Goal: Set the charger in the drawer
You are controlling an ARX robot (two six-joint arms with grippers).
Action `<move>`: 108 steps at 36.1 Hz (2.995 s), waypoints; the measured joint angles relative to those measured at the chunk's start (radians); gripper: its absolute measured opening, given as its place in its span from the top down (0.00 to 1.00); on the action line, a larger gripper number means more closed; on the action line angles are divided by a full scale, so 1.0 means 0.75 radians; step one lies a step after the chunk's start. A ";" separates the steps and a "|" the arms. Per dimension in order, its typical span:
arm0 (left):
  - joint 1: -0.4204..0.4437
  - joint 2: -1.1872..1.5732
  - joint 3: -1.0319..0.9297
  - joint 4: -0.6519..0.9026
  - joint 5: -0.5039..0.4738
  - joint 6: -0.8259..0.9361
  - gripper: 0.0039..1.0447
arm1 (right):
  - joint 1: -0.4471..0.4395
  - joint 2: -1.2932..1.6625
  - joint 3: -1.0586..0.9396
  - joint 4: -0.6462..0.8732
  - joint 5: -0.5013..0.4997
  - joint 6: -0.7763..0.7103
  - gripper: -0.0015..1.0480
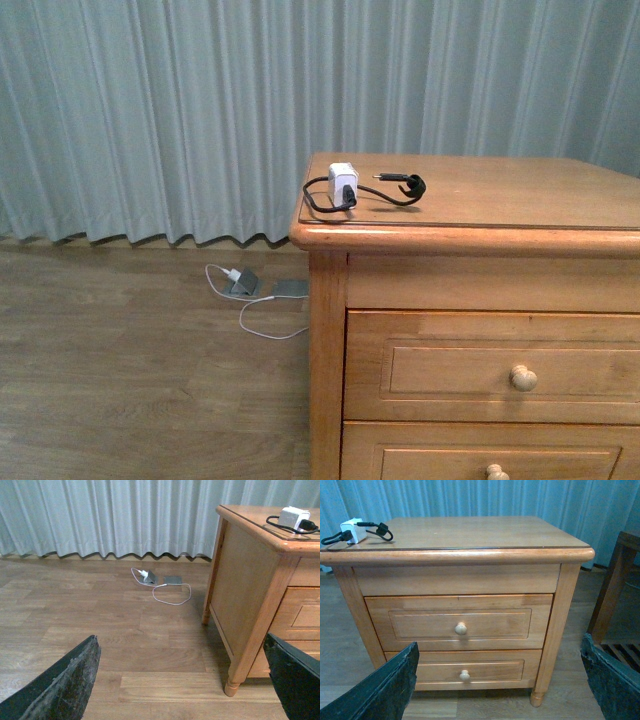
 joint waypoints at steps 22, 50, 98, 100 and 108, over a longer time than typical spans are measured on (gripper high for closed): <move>0.000 0.000 0.000 0.000 0.000 0.000 0.06 | 0.000 0.000 0.000 0.000 0.000 0.001 0.09; 0.000 0.000 0.000 0.000 0.000 -0.001 0.06 | 0.331 1.836 0.478 0.816 -0.067 -0.001 0.09; 0.000 0.000 0.000 0.000 0.000 0.000 0.06 | 0.202 2.912 1.232 1.066 0.148 0.011 0.23; 0.000 0.000 0.000 0.000 0.000 -0.001 0.06 | 0.199 2.912 1.231 1.071 0.148 0.011 0.32; 0.000 0.000 0.000 0.000 0.000 -0.001 0.06 | 0.198 2.912 1.228 1.077 0.143 0.010 0.60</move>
